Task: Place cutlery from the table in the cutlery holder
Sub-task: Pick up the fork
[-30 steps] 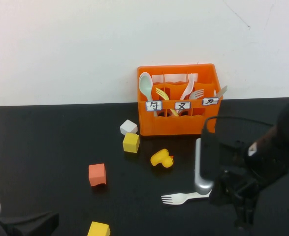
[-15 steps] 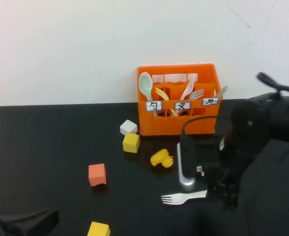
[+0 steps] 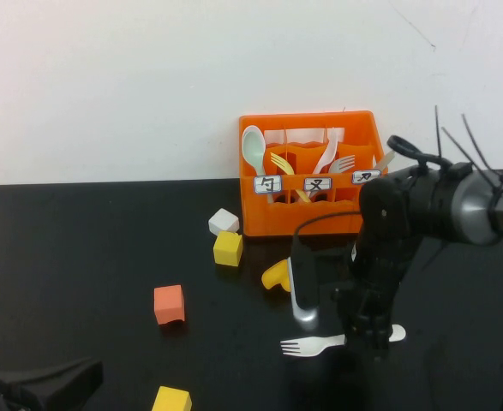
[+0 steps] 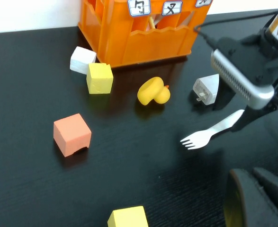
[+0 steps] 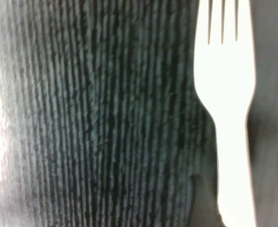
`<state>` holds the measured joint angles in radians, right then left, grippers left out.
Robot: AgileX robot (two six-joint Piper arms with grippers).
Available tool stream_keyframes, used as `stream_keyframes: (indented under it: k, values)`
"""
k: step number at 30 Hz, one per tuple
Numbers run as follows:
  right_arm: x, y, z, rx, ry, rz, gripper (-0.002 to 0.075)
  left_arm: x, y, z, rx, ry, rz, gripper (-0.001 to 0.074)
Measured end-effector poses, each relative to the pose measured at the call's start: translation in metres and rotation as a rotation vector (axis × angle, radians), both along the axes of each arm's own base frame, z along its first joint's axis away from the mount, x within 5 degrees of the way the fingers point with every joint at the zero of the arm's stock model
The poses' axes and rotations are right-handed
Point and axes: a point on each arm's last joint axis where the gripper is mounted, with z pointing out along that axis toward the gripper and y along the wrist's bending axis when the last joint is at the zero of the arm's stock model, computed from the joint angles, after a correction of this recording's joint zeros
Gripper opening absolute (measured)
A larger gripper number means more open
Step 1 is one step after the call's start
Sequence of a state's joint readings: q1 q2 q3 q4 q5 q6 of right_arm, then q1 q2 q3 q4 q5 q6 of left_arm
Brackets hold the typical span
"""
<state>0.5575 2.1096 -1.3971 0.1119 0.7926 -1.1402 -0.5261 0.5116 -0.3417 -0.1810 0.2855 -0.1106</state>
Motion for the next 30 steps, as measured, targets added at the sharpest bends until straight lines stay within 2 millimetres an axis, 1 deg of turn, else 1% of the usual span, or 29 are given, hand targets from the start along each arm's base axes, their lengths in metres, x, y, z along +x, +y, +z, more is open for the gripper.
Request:
stream_keyframes:
  k: [4, 10, 17, 22, 24, 25, 27, 29, 30]
  values:
    - [-0.001, 0.0, -0.006, -0.011, 0.022, 0.018, 0.0375, 0.0, 0.0, 0.0, 0.0, 0.0, 0.0, -0.0001]
    - [0.0, 0.004, -0.006, 0.023, 0.021, 0.047, 0.0375, 0.0, 0.0, 0.0, 0.003, -0.003, 0.0, -0.0001]
    - [0.0, 0.004, -0.026, 0.007, 0.053, 0.07, 0.0375, 0.0, 0.0, 0.0, 0.006, -0.011, 0.0, -0.0001]
    - [0.001, 0.004, -0.027, -0.008, 0.059, 0.087, 0.0368, 0.001, 0.0, 0.001, 0.004, -0.015, 0.001, -0.0001]
    - [0.001, 0.004, -0.027, -0.014, 0.064, 0.091, 0.0342, 0.001, 0.0, 0.001, 0.004, -0.015, 0.001, -0.0001]
    - [0.0, 0.003, -0.027, -0.018, 0.071, 0.093, 0.0316, 0.001, 0.0, 0.001, 0.004, -0.015, 0.001, -0.0001]
    - [-0.001, 0.002, -0.028, -0.025, 0.081, 0.098, 0.0246, 0.001, 0.0, 0.001, 0.004, -0.015, 0.001, -0.0001]
    - [-0.002, 0.002, -0.028, -0.033, 0.093, 0.103, 0.0143, 0.001, 0.0, 0.001, 0.004, -0.015, 0.001, -0.0001]
    - [-0.002, 0.002, -0.028, -0.034, 0.096, 0.104, 0.0123, 0.001, 0.0, 0.001, 0.004, -0.015, 0.001, -0.0001]
